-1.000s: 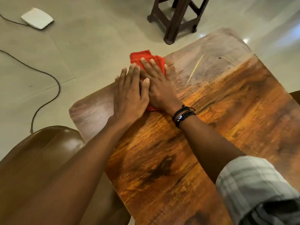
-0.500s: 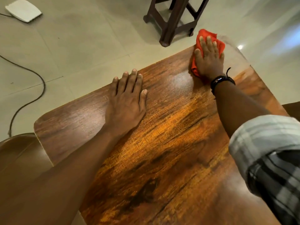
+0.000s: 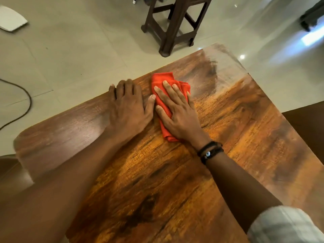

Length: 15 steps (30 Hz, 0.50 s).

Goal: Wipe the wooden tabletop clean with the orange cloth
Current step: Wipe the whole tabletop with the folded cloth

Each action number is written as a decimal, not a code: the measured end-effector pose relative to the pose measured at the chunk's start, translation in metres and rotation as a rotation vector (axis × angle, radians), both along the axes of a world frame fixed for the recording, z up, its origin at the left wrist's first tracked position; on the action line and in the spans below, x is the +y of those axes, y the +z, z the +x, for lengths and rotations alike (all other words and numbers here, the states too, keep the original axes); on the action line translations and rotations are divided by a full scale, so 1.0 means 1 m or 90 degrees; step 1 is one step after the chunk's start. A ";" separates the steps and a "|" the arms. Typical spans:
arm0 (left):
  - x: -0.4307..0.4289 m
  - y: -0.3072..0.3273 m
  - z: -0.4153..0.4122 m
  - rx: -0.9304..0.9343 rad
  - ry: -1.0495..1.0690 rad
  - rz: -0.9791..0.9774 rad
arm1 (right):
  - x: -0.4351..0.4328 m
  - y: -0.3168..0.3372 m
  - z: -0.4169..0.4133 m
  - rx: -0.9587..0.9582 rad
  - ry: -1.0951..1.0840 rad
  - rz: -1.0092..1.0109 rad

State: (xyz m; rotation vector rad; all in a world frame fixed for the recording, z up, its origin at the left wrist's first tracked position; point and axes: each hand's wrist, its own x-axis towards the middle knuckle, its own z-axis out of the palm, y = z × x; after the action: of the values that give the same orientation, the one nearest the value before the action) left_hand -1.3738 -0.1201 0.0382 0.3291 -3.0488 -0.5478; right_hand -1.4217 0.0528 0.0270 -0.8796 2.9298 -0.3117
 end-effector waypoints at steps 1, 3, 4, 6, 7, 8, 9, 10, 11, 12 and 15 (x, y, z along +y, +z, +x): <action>0.010 0.003 -0.010 0.003 -0.002 -0.004 | 0.002 0.001 -0.018 0.001 0.000 -0.001; 0.031 0.005 -0.032 0.031 -0.039 0.019 | 0.008 0.002 -0.053 -0.003 -0.010 0.004; 0.041 0.005 -0.045 0.043 -0.067 0.047 | 0.013 0.001 -0.073 -0.004 -0.016 0.007; 0.058 0.004 -0.071 0.043 -0.115 0.095 | 0.023 0.001 -0.114 -0.009 -0.036 0.004; 0.066 0.002 -0.083 0.036 -0.134 0.104 | 0.029 0.002 -0.134 -0.014 -0.057 0.004; 0.071 -0.001 -0.091 0.030 -0.144 0.100 | 0.033 0.003 -0.154 -0.018 -0.084 0.007; 0.077 -0.005 -0.098 0.029 -0.147 0.081 | 0.039 0.002 -0.176 -0.019 -0.110 0.013; 0.081 -0.010 -0.100 0.030 -0.145 0.052 | 0.046 0.003 -0.196 -0.017 -0.134 0.021; 0.086 -0.015 -0.101 0.034 -0.141 0.021 | 0.055 0.004 -0.216 -0.017 -0.158 0.028; 0.089 -0.019 -0.101 0.036 -0.137 -0.003 | 0.066 0.005 -0.233 -0.024 -0.184 0.031; 0.089 -0.024 -0.100 0.031 -0.136 -0.016 | 0.098 0.011 -0.261 -0.049 -0.279 0.022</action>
State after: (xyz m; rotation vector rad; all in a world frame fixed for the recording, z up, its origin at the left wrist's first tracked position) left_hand -1.4741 -0.0307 0.0142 -0.0118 -3.0591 -0.5174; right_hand -1.6825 0.1511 0.0378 -0.2063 3.0159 -0.3071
